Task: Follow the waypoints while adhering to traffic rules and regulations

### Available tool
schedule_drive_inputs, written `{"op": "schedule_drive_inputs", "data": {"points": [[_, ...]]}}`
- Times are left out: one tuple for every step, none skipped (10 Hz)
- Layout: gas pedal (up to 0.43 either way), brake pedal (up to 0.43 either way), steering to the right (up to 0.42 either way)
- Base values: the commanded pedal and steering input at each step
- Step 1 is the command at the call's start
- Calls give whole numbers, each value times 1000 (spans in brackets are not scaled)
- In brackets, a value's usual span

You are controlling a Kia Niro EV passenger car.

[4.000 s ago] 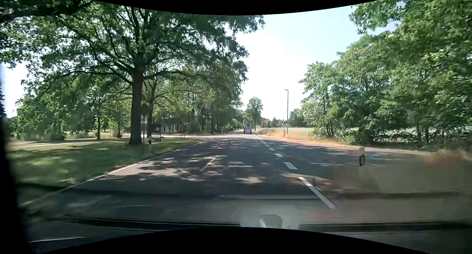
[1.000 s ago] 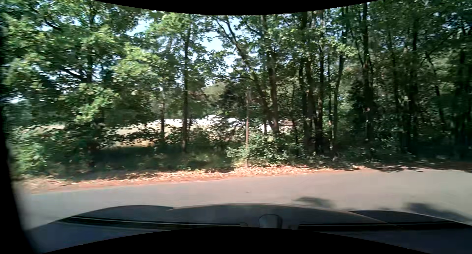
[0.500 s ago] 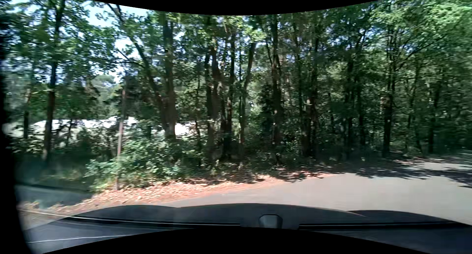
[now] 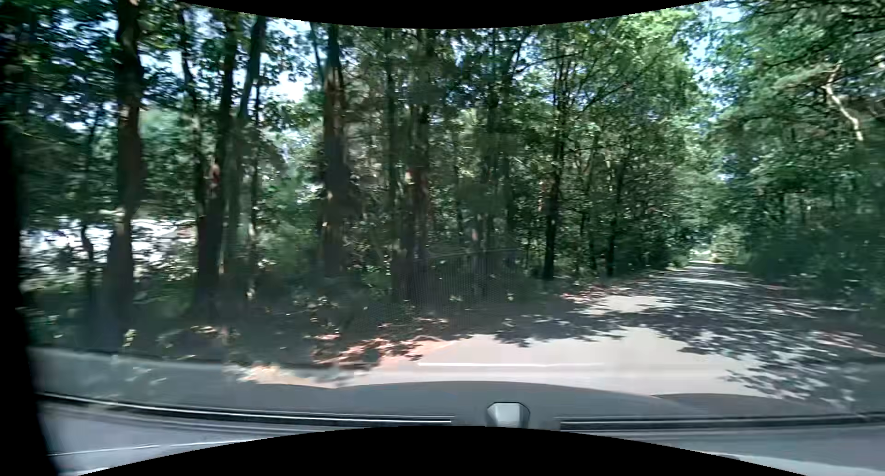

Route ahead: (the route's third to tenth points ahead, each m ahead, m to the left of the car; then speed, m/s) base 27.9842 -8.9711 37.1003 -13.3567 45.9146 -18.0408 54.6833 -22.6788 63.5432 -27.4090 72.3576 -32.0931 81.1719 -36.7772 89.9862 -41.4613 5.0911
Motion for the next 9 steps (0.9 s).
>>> {"op": "schedule_drive_inputs", "data": {"points": [[319, 6, 525], [331, 6, 482], [331, 6, 421], [331, 6, 348], [350, 6, 302], [358, 6, 241], [370, 6, 186], [378, 6, 146], [378, 6, 117]]}}
